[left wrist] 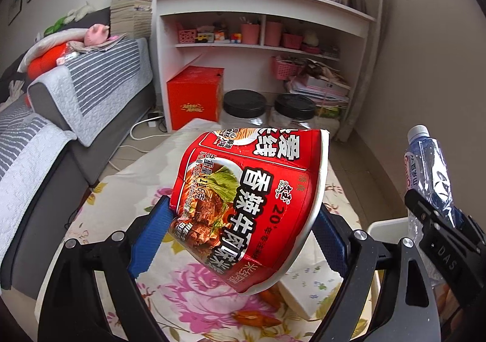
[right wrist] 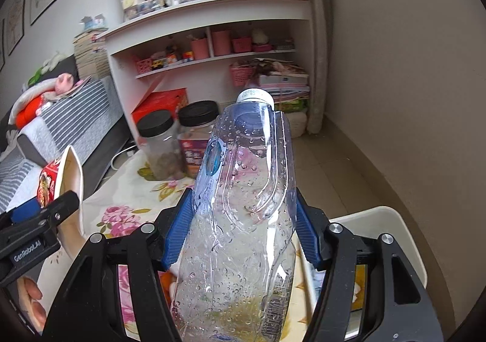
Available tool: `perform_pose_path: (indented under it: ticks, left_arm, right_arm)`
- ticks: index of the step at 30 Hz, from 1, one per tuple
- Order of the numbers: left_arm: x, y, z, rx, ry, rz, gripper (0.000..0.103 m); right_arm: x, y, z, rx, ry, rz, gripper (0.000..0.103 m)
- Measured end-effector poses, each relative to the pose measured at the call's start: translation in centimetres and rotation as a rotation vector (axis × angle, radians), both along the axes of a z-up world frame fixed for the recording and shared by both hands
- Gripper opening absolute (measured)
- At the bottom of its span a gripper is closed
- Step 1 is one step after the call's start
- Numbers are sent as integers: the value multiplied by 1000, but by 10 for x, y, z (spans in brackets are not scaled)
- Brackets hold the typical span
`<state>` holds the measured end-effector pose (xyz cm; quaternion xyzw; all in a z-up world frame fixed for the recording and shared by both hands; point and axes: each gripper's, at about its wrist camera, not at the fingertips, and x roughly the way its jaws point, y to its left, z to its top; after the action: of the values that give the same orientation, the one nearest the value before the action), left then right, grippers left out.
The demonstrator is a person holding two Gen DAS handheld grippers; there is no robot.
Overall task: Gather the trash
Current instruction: 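Drop the bottle into the bin with right tool while left tool drops the cup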
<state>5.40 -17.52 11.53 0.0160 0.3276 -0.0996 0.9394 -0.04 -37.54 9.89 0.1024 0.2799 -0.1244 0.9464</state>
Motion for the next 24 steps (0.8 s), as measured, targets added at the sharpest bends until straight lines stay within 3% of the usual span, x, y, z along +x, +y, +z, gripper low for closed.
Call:
perform_pose_path:
  ticks: [19, 24]
  left_arm:
    - [-21, -103, -23, 0, 67, -180, 85]
    - [-31, -145, -27, -27, 103, -238, 85]
  right_arm:
    - [-45, -119, -9, 56, 93, -259, 61]
    - [-69, -146, -4, 86, 62, -357, 82]
